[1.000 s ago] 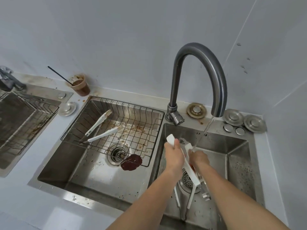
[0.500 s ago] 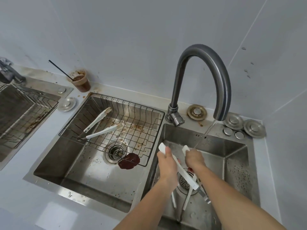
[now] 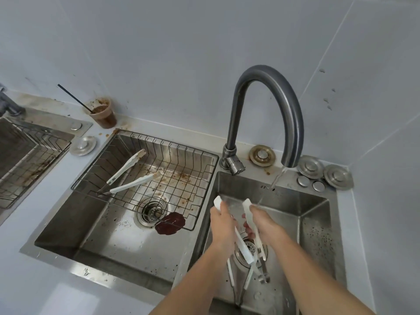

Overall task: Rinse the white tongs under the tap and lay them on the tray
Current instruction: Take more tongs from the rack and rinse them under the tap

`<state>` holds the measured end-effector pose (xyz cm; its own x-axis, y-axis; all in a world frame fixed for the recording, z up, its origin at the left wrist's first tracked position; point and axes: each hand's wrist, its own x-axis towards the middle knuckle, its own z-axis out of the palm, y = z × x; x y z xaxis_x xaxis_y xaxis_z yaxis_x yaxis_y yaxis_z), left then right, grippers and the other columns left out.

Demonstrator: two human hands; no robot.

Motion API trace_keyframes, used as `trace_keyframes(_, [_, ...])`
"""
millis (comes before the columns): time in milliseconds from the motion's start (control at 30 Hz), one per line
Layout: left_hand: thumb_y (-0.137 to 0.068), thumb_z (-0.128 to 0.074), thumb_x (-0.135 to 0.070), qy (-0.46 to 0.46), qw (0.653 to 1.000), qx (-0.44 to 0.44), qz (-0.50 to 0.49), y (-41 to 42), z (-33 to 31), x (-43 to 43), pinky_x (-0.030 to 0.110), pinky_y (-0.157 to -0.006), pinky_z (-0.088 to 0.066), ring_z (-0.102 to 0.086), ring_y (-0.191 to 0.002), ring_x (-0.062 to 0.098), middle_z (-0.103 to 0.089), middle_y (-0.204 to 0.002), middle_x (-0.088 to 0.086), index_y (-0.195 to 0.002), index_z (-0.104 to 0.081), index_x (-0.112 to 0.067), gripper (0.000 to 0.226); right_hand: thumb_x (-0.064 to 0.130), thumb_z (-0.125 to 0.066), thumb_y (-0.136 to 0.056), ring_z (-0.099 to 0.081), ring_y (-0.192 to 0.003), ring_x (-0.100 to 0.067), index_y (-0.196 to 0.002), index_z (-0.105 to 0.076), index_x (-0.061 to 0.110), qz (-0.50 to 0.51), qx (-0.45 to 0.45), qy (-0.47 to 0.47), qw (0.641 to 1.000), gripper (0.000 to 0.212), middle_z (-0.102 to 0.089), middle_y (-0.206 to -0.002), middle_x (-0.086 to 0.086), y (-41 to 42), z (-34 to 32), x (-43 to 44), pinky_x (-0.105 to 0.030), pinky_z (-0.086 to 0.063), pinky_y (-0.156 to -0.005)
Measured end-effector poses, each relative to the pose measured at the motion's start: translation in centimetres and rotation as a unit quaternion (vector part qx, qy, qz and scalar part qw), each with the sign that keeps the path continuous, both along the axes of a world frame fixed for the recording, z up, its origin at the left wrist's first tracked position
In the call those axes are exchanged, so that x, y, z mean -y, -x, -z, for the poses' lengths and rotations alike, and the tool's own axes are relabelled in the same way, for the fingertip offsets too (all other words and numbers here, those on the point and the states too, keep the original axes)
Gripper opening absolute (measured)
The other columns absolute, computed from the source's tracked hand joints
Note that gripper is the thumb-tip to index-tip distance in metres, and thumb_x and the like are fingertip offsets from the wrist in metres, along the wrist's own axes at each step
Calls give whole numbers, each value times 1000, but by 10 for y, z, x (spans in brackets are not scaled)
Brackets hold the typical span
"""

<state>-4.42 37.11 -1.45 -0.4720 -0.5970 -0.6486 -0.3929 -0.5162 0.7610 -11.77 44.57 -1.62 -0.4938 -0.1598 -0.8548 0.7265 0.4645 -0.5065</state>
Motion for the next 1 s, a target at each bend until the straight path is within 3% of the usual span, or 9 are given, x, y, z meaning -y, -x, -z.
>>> trace_keyframes(100, [-100, -37, -37, -88, 993, 65, 45, 3, 11, 13, 22, -38, -41, -48, -47, 14, -51, -66, 7, -96, -55, -7, 35, 27, -41, -100, -38, -42, -16, -86, -52, 7, 40, 19, 79, 996, 27, -42, -55, -5, 0, -3, -7, -25, -31, -42])
trace_keyframes(200, [-103, -32, -26, -180, 978, 75, 73, -3, 26, 18, 24, -42, -45, -49, -52, 17, -53, -69, 10, -108, -51, -9, 26, 23, -57, -94, -42, -45, -15, -89, -58, 5, 66, -1, 122, 990, 19, -44, -57, -3, -1, -6, -14, -28, -37, -46])
trace_keyframes(367, [-105, -17, -31, -271, 961, 8, 55, 2, 38, -6, 31, -56, -42, -49, -58, 21, -56, -67, 12, -98, -56, -1, 50, 27, -59, -92, -44, -38, -14, -92, -57, 10, 40, -73, 101, 991, 17, -53, -57, -3, -13, -5, -4, -24, -38, -39])
trace_keyframes(533, [-104, -17, -33, -220, 975, 18, 40, 11, 37, -32, 24, -40, -35, -43, -40, 16, -49, -53, 8, -84, -54, -4, 51, 62, -45, -87, -41, -30, -13, -85, -59, 8, 68, -121, -65, 988, 56, -50, -54, -4, -10, 4, -6, -20, -32, -33])
trace_keyframes(633, [-104, -21, -30, -124, 991, 21, 45, 14, 28, -44, 22, -36, -35, -42, -35, 12, -48, -46, 2, -87, -50, -9, 40, 65, -37, -88, -40, -24, -12, -84, -60, 13, 15, -78, -109, 991, 58, -49, -47, -2, -1, 5, -7, -20, -34, -34])
trace_keyframes(767, [-104, -22, -30, 42, 993, 51, 101, 17, 22, -39, 26, -49, -43, -51, -52, 15, -53, -57, 3, -72, -46, -16, 43, 39, -32, -98, -51, -46, -20, -110, -61, 5, -20, -99, -135, 986, 46, -56, -62, -8, 10, 12, -2, -29, -42, -48])
trace_keyframes(833, [-104, -21, -29, 119, 979, 85, 143, 21, 21, -29, 20, -51, -40, -53, -66, 15, -55, -72, 3, -85, -53, -15, 40, 37, -25, -100, -56, -61, -24, -117, -58, 2, 24, -166, -123, 978, 51, -61, -78, -12, 6, 13, -1, -31, -45, -58])
trace_keyframes(900, [-104, -24, -26, 159, 966, 118, 166, 24, 21, -19, 16, -55, -40, -55, -80, 18, -60, -92, 8, -111, -55, -5, 39, 47, -21, -99, -61, -94, -31, -125, -52, 5, 23, -227, -99, 968, 58, -60, -110, -16, -4, 12, 1, -40, -47, -81])
trace_keyframes(1000, [-102, -29, -26, 104, 974, 114, 166, 20, 28, -13, 33, -89, -49, -57, -103, 27, -59, -121, 15, -128, -50, -3, 41, 40, -24, -101, -51, -122, -34, -135, -41, 10, -65, -258, -103, 959, 48, -51, -136, -15, -14, 10, 5, -45, -39, -100])
